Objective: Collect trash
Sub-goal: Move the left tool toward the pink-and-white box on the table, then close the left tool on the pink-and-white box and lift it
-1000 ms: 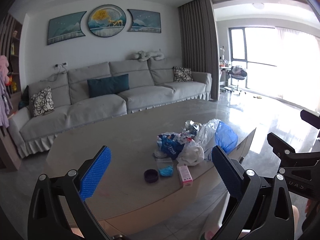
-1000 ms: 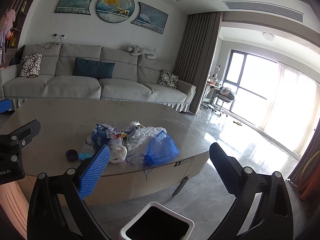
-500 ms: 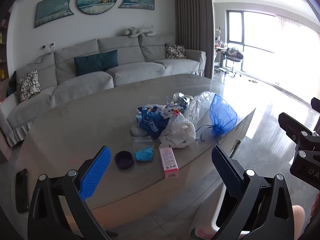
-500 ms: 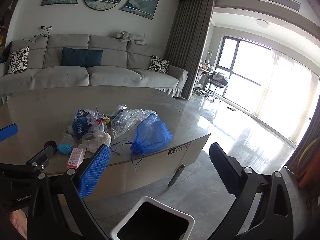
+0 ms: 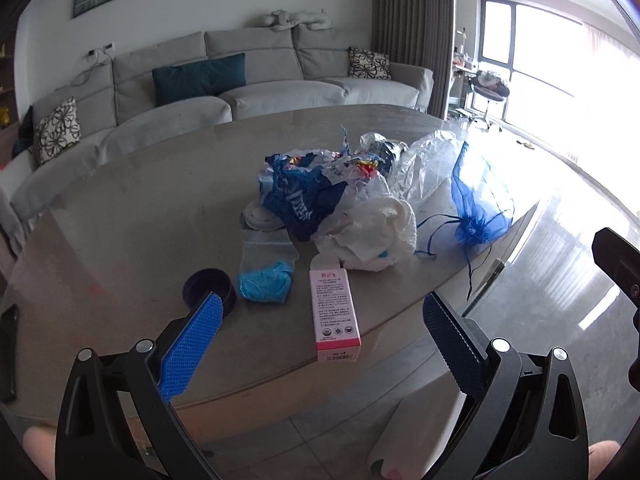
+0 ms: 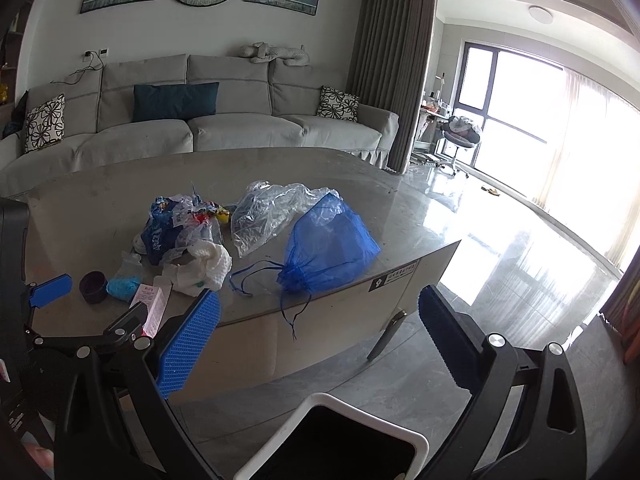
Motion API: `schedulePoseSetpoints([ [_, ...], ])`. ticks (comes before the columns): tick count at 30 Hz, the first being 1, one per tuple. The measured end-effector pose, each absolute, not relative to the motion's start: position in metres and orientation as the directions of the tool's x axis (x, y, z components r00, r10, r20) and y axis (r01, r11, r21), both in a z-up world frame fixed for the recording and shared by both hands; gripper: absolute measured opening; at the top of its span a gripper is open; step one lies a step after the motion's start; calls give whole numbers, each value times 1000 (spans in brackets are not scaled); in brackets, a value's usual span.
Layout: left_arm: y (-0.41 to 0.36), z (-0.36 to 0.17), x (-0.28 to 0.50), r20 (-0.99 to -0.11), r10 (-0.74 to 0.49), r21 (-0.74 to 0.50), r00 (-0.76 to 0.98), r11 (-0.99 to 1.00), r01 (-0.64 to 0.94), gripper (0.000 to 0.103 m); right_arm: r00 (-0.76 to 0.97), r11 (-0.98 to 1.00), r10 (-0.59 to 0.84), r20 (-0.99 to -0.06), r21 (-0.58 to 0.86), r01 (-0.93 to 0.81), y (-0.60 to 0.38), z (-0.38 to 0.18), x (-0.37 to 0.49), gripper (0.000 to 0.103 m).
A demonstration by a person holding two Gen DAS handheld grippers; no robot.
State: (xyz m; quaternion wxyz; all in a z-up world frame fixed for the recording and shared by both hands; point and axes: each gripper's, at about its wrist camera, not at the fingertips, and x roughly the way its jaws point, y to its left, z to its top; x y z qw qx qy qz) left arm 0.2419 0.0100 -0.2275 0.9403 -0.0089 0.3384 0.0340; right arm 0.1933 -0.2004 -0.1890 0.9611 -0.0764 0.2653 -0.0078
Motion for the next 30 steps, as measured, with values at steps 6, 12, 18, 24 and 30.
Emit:
schedulePoseSetpoints([
  [6,14,-244,257,-673,74,17,736,996,-85,98,849,988,3,-528,-128,-83,-193,-204,217,98],
  [12,18,-257,268,-696,90,16,712,994,-110,98,840,985,41,-540,-121,-126,-186,-211,233,98],
  [18,19,-269,278,-713,104,22,693,992,-126,98,833,983,62,-550,-109,-145,-186,-216,242,98],
  [24,19,-284,287,-753,92,5,651,991,-135,88,831,984,59,-554,-106,-141,-189,-220,244,98],
  [30,18,-286,287,-739,103,18,666,991,-133,71,833,986,59,-550,-99,-135,-189,-219,244,98],
])
